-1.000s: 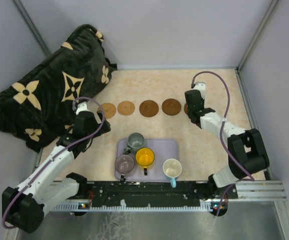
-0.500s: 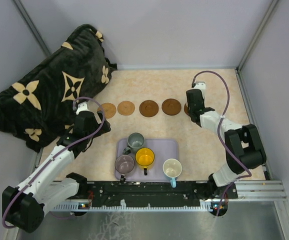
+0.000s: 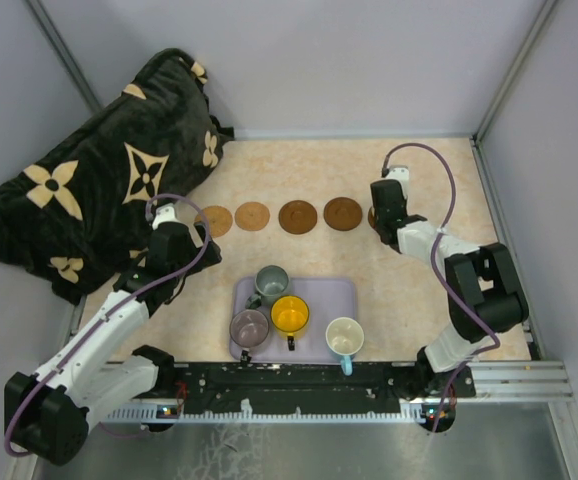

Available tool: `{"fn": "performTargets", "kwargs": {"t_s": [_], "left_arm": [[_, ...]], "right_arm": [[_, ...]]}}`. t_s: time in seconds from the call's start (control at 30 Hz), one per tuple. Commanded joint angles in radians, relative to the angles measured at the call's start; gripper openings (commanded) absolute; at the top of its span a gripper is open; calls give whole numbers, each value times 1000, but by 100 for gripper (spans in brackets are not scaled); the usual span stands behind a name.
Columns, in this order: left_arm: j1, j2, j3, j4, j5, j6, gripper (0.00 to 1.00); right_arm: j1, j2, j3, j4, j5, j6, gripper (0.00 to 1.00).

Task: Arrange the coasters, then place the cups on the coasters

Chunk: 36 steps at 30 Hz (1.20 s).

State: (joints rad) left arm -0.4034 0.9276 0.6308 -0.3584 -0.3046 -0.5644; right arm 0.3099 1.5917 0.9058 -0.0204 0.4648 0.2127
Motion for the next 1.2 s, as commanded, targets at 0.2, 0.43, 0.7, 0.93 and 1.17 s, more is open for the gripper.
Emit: {"fn": "performTargets", "kwargs": {"t_s": [0.2, 0.43, 0.7, 0.93, 1.17], "left_arm": [[-5, -22, 11, 15, -14, 13, 100], [-4, -20, 12, 13, -16, 17, 100], [-4, -21, 10, 13, -18, 16, 99], [-5, -22, 10, 12, -18, 16, 100], [-4, -28, 8, 12, -19, 15, 100]], "right_arm": [[-17, -7, 45, 134, 50, 4, 0], [-29, 3, 34, 137, 48, 10, 0], [-35, 5, 24, 131, 42, 28, 0], [-34, -4, 10, 131, 29, 36, 0], [-34, -12, -3, 132, 17, 43, 0]]}}
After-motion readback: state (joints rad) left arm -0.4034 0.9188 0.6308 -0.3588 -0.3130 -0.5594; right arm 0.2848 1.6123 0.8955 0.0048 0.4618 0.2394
